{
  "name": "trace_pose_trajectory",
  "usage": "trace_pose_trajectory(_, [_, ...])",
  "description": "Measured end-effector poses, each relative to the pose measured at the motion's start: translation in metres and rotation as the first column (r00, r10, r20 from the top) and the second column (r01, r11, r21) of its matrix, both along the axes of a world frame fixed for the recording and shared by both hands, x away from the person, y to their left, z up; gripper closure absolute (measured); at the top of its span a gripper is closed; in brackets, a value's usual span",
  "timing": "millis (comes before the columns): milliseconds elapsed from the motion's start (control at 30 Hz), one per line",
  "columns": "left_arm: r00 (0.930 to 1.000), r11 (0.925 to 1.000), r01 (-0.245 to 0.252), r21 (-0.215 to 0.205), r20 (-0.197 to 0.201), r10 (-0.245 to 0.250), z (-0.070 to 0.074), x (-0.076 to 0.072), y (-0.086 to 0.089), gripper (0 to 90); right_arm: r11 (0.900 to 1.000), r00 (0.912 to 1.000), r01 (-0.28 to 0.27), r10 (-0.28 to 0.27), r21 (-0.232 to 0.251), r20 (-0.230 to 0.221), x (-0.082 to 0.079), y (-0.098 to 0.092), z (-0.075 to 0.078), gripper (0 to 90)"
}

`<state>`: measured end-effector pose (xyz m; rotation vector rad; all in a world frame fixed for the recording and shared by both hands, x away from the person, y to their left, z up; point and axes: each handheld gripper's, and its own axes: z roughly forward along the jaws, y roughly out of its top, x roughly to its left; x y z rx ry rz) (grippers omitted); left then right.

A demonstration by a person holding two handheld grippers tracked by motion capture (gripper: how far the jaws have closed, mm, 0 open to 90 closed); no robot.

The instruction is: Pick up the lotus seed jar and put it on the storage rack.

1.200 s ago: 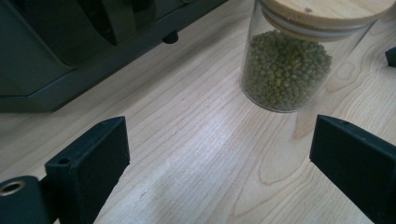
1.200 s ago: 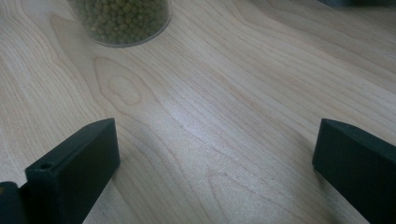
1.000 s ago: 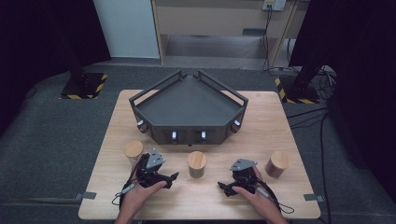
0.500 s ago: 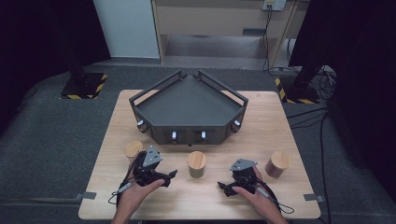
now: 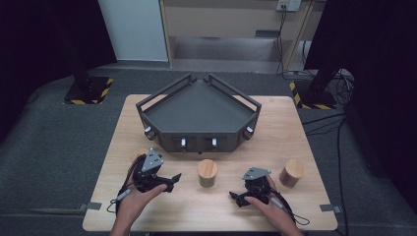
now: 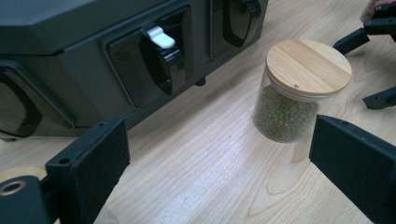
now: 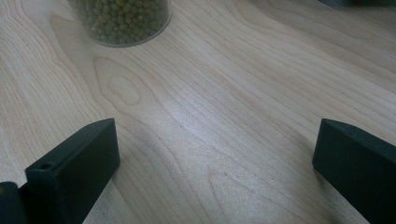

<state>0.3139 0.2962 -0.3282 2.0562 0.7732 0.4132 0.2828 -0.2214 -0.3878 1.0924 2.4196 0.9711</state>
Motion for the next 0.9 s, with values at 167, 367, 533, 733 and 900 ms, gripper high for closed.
trace_pose_trajectory(167, [0.9998,0.9999,-0.016,-0.002,0.01,0.016,0.005,-0.001,0.005,3.7,1.0,1.0,0.0,0.0,0.0,0.0,0.0,0.0,0.0,0.9])
trace_pose_trajectory(367, [0.9992,0.9994,-0.036,0.002,0.016,0.036,0.011,-0.003,0.012,3.6,1.0,1.0,0.0,0.0,0.001,0.001,0.0,0.0,0.0,0.9])
trace_pose_trajectory(533, [0.998,0.9983,-0.058,-0.002,0.027,0.058,0.014,-0.005,0.018,3.5,1.0,1.0,0.0,0.0,0.0,0.0,0.0,0.0,0.0,0.9])
trace_pose_trajectory(733, [0.9962,0.9966,-0.082,-0.004,0.027,0.082,0.016,-0.006,0.026,3.5,1.0,1.0,0.0,0.0,0.0,0.0,0.0,0.0,0.0,0.9])
trace_pose_trajectory(900, [0.9941,0.9945,-0.104,-0.008,0.03,0.105,0.018,-0.008,0.033,3.4,1.0,1.0,0.0,0.0,0.0,0.0,0.0,0.0,0.0,0.9])
